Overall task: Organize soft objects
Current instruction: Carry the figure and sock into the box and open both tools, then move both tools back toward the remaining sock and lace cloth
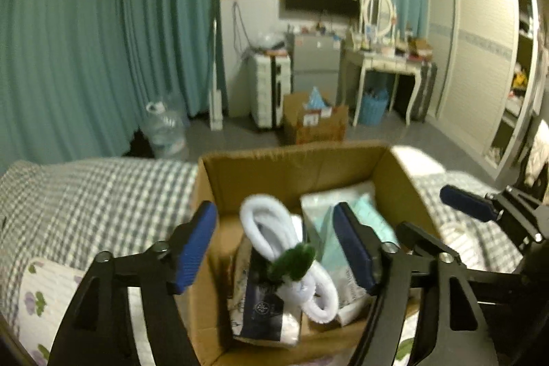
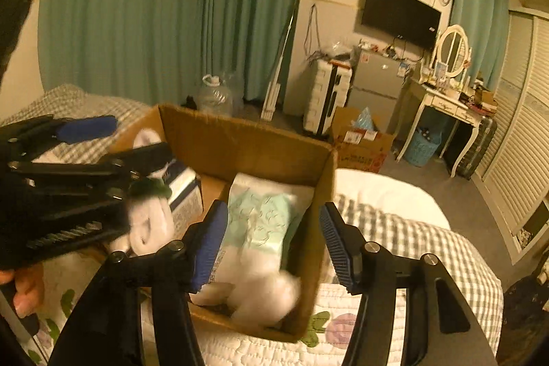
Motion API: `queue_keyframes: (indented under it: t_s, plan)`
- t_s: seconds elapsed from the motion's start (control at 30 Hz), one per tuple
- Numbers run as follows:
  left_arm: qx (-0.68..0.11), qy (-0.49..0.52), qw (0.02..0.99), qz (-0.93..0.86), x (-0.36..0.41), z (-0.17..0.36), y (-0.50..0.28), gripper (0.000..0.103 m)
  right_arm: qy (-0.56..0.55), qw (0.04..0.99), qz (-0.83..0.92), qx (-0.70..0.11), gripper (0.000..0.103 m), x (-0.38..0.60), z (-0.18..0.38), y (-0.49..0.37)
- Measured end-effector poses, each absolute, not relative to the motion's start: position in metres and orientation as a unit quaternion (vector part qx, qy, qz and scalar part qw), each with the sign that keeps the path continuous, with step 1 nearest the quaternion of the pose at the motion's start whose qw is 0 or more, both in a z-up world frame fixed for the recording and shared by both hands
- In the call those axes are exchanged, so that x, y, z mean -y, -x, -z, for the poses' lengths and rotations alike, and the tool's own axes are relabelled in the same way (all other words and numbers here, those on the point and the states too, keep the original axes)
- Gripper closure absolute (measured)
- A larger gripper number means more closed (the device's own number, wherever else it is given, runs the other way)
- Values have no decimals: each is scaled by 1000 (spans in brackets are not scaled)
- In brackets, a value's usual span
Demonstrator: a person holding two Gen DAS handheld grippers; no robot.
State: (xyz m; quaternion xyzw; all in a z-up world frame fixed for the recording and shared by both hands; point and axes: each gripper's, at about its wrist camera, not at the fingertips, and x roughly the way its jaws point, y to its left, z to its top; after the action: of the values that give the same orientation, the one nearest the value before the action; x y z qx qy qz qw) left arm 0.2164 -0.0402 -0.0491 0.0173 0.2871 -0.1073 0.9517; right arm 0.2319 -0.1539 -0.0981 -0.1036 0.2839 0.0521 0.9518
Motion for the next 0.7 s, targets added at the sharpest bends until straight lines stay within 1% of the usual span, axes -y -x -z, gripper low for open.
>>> queue_keyframes:
  t_s: [0.1,0.17,0.3,0.37,0.4,0.47,0.53,0.63,0.7]
  plan:
    - [-270,2,957,109,29,28,-203,28,96,959,-45,-262,43,159,78,-217]
    - [-262,10,959,111,24,18,-195,28,89,965,-44,-244,36,163,64,-205]
    - [-242,22,964,113,15,-8,-169,27,75,975,-37,-205,29,171,34,-175]
    - [-233,24,966,112,12,-20,-157,27,66,979,-36,-188,21,175,19,-159]
    - [-228,25,967,112,11,-27,-149,27,61,981,-35,-178,19,177,10,-149]
    - [-219,26,969,113,7,-41,-135,27,56,984,-29,-164,10,178,-2,-134]
    - [-211,27,971,110,5,-51,-122,27,50,988,-21,-148,7,179,-16,-113]
    - [-197,35,974,109,-2,-67,-100,26,47,989,-13,-139,5,181,-32,-89]
    - [-191,43,975,109,-7,-74,-87,13,46,990,-13,-134,1,181,-40,-73]
